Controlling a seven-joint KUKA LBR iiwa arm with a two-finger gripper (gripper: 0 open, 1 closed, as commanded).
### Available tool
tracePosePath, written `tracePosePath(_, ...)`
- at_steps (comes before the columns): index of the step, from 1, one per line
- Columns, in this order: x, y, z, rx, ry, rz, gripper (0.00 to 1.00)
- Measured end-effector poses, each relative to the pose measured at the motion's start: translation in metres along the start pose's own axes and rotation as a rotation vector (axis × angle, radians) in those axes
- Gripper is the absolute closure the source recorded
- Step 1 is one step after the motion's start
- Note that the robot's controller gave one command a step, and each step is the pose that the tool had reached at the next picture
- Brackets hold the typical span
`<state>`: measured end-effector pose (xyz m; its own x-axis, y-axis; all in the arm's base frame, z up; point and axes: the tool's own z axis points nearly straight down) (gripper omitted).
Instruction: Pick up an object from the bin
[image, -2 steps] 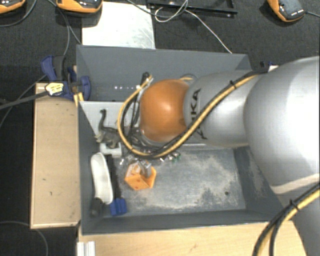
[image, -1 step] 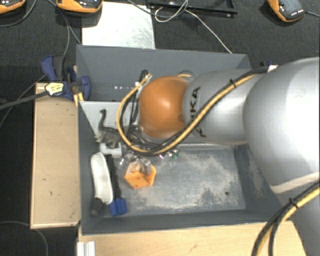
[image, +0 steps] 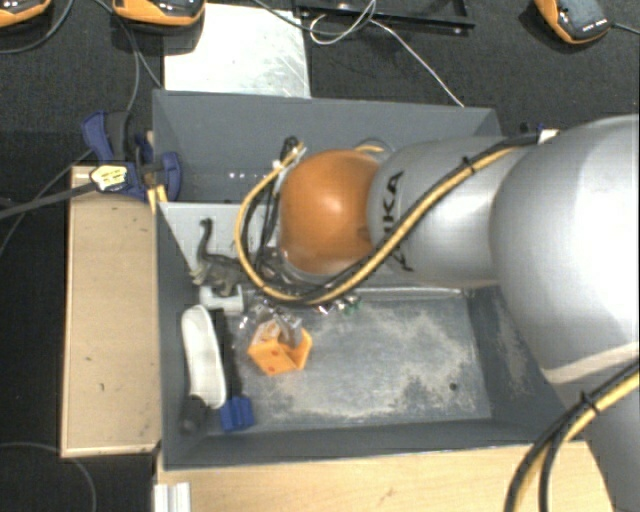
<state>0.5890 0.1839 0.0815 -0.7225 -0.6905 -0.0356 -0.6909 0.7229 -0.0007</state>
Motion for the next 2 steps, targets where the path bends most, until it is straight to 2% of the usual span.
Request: tracePosePath(2, -0.0014, 0.0009, 0.0003, 0.000, -0.002, -0.005, 1.00)
